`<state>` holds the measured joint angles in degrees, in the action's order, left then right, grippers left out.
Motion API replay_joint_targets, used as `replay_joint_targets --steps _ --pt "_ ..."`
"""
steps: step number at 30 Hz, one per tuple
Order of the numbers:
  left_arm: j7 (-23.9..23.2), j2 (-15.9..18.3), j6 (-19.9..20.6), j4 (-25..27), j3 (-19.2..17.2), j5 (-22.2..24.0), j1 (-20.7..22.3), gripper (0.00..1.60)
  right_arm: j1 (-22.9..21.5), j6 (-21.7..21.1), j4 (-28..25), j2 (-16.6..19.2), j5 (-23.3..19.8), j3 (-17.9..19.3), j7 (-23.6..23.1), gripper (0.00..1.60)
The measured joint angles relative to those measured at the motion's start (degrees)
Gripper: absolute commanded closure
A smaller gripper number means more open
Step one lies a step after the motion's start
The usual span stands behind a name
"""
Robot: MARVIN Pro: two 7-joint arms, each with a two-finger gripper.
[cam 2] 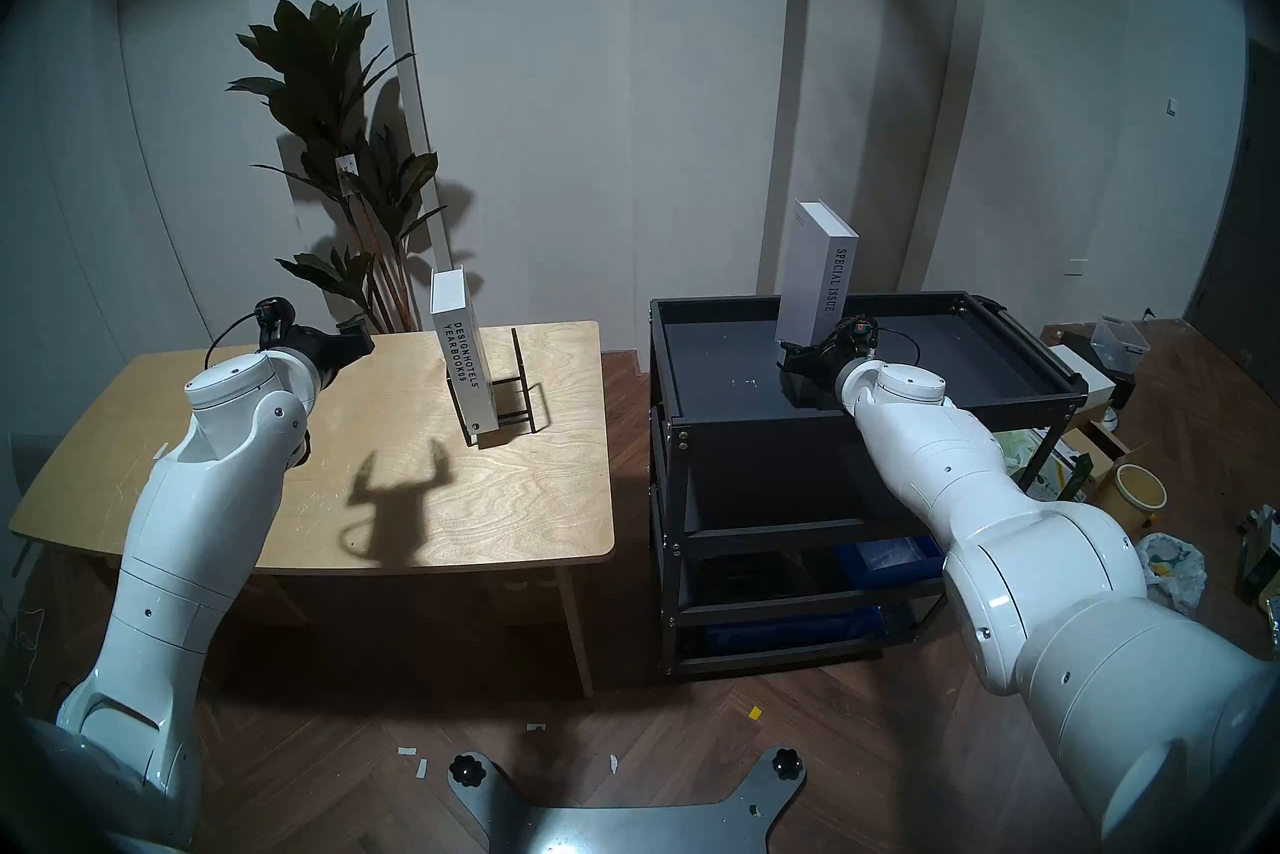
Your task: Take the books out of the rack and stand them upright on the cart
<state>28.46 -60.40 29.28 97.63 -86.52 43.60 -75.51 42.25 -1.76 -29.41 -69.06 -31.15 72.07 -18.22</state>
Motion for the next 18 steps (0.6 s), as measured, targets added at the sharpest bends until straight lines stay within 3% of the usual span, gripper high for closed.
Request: replay_joint_targets --steps 18 --pt "-1.1 0.2 -0.7 -0.2 -0.2 0.0 -0.6 0.00 0.0 0.0 0.2 -0.1 -0.7 0.5 0.1 0.00"
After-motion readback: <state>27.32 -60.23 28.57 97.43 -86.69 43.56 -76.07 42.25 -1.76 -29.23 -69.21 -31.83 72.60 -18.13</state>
